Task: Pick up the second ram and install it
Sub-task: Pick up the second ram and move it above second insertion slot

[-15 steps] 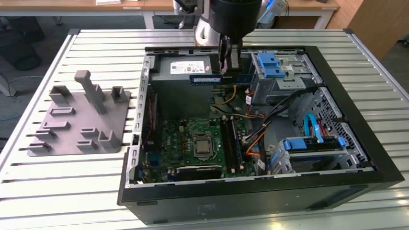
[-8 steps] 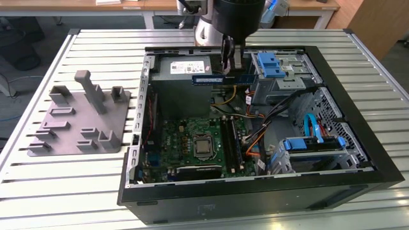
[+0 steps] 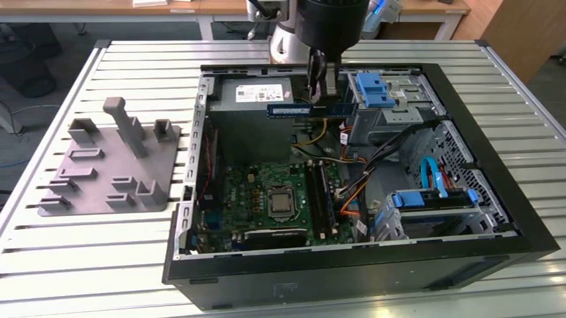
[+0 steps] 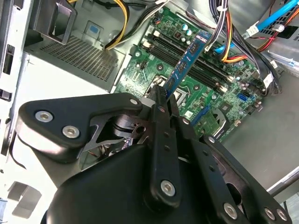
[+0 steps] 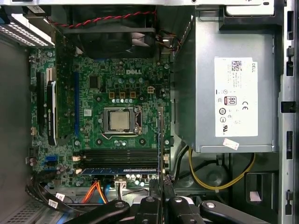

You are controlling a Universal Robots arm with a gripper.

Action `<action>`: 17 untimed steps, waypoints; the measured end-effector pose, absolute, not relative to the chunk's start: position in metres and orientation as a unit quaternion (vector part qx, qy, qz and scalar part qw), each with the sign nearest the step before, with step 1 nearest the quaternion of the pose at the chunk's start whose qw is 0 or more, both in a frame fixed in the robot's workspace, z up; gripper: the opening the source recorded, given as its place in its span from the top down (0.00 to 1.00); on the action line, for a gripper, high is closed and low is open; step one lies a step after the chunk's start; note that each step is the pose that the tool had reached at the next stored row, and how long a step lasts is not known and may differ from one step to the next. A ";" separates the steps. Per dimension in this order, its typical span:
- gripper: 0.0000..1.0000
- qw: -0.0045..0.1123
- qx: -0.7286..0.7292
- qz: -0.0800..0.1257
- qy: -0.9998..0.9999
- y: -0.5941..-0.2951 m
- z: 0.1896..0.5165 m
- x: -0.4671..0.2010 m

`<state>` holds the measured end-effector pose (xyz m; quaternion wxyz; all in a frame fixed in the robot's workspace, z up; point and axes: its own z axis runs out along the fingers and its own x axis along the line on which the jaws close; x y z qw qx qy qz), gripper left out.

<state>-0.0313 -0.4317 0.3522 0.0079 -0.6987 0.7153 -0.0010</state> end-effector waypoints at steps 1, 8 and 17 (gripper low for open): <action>0.86 0.008 -0.699 -0.001 0.715 -0.432 0.352 -0.031; 0.86 0.008 -0.699 0.000 0.715 -0.458 0.343 -0.031; 0.86 0.009 -0.699 0.000 0.715 -0.483 0.322 -0.031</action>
